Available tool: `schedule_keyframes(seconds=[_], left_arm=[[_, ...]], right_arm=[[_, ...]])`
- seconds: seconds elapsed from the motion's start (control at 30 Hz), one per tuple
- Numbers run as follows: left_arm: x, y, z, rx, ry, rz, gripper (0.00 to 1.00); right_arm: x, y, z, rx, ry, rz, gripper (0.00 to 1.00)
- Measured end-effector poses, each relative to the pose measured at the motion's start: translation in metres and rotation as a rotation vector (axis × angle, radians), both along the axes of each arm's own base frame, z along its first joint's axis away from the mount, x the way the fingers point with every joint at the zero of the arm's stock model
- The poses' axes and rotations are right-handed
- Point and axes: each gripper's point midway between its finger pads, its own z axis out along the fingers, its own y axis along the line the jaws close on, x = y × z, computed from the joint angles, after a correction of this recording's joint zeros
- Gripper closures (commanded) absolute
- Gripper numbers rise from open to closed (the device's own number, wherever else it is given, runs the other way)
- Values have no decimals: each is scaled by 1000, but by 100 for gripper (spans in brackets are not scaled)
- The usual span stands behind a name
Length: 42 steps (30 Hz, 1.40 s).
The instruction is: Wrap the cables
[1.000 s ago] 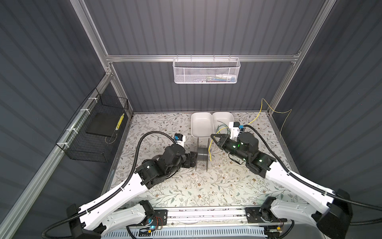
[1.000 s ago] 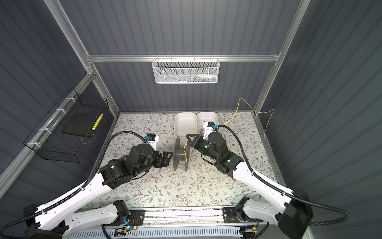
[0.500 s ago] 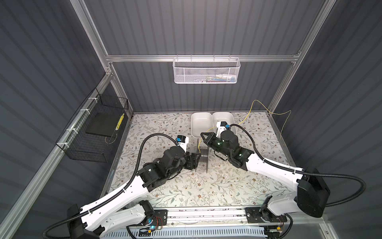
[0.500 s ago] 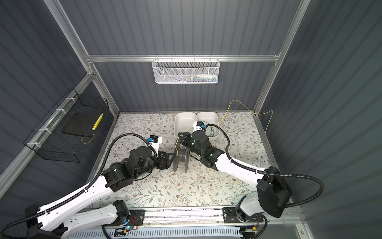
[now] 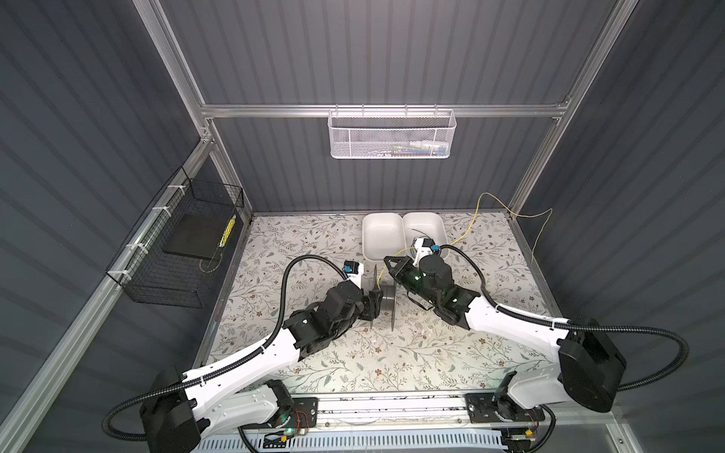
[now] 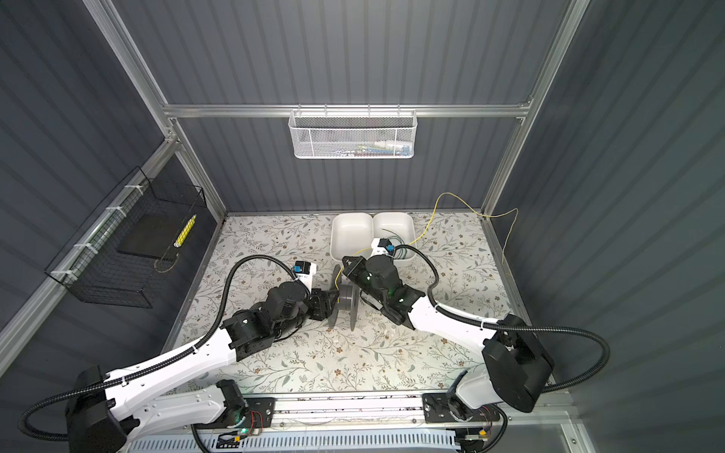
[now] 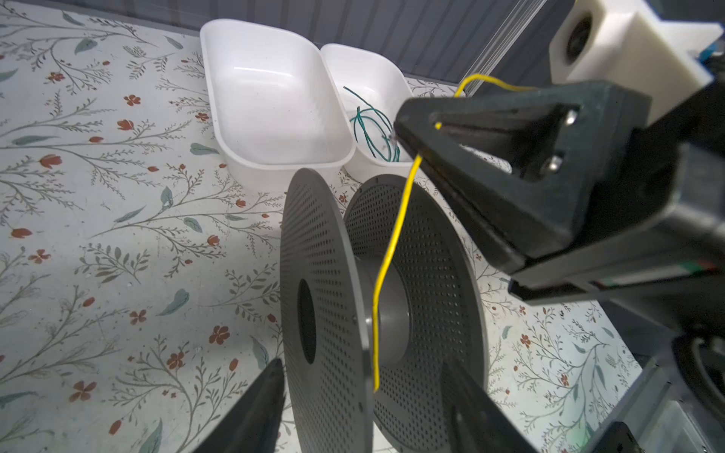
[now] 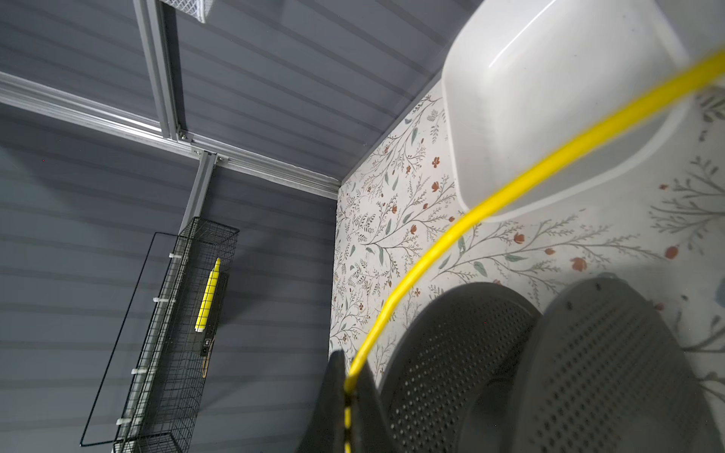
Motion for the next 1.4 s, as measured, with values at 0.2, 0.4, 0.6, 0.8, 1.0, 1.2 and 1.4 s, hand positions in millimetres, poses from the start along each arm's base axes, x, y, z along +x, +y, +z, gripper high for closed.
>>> schedule_keyframes(seconds=[0.2,0.4,0.6,0.8,1.0,1.2,1.4], left_arm=[[13,-9,-14,13,-7,27,43],[16,-11,-26,21,1,37,50],[18,-13,-27,14,-2,41,62],[18,-12,-31,23,1,43,72],[17,-10,-34,32,-1,48,78],[18,-6,-36,60,-20,51,88],[14,-3,-37,91,-26,36,100]], right_arm=[[-3,-4,-7,35,25,-20,100],[-4,-4,-9,89,44,-33,100],[-5,-4,-8,118,52,-39,100],[-6,-4,-8,144,65,-47,100],[-7,-2,-8,166,69,-49,100],[-7,-1,-3,202,57,-48,100],[-12,4,1,228,50,-25,100]])
